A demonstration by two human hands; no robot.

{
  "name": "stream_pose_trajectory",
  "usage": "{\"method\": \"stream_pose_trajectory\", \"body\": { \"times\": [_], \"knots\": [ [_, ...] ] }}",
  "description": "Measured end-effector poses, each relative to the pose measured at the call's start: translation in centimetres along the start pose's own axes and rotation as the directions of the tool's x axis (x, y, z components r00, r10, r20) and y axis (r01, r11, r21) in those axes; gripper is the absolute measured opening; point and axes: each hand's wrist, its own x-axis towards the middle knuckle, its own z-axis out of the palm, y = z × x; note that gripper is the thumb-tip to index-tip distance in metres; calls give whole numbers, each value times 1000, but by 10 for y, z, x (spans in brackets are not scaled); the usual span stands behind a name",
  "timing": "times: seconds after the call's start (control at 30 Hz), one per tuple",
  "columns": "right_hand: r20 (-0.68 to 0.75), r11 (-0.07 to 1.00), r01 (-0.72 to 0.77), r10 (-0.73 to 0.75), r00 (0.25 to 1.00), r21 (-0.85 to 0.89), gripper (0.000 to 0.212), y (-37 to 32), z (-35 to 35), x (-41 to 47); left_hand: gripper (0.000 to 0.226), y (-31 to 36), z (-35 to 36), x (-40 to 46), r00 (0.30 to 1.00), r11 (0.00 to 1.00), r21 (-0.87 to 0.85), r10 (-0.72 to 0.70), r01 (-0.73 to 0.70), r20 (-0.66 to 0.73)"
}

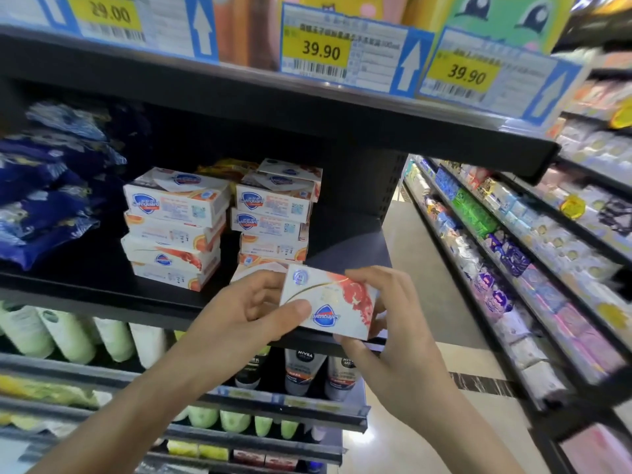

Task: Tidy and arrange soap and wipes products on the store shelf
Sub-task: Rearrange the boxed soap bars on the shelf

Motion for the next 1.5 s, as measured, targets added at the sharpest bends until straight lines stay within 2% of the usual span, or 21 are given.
{"method": "stream_pose_trajectory", "body": {
  "times": [0.1,0.33,0.43,0.53,0.6,0.7,0.8,0.83,0.93,1.03,1.2,1.3,1.4,1.5],
  "knots": [
    [3,1000,-5,5,1000,-9,68,-7,5,1,52,1,-7,0,1000,999,-31,-18,17,-26],
    [-21,1000,-22,22,1000,-1,79,-10,18,2,48,1,-23,0,999,998,-45,-32,33,33],
    [-4,994,-109,109,994,-5,88,-14,18,5,50,2,-28,0,999,999,-35,-15,16,34],
    [73,958,-277,272,960,69,90,-20,11,10,47,-1,-33,1,999,999,-28,31,-31,-15],
    [169,878,-413,381,909,243,83,-26,7,15,43,-2,-38,1,997,997,-28,69,-70,-27],
    [325,677,-557,453,830,481,62,-30,7,25,40,-3,-45,2,989,989,15,147,-147,-10],
    [399,435,-636,520,755,637,55,-32,12,33,41,-8,-50,3,975,975,24,221,-221,3],
    [419,386,-646,524,741,659,52,-32,14,35,41,-9,-51,3,971,971,20,238,-238,9],
    [470,336,-658,492,733,674,45,-32,18,39,41,-16,-53,5,965,965,-8,260,-260,25],
    [489,290,-660,484,726,693,47,-29,21,41,42,-20,-57,6,967,968,-7,251,-251,37],
    [511,312,-657,436,741,687,58,-27,21,42,42,-22,-59,8,971,971,-39,238,-237,17],
    [501,344,-637,407,764,690,56,-28,21,43,50,-21,-58,10,974,974,-24,227,-226,24],
    [431,409,-574,394,812,709,55,-28,22,41,55,-19,-59,12,975,974,-32,222,-222,-2],
    [307,523,-492,402,863,696,63,-25,19,38,42,-18,-63,15,985,984,-78,153,-160,-84]
  ]
}}
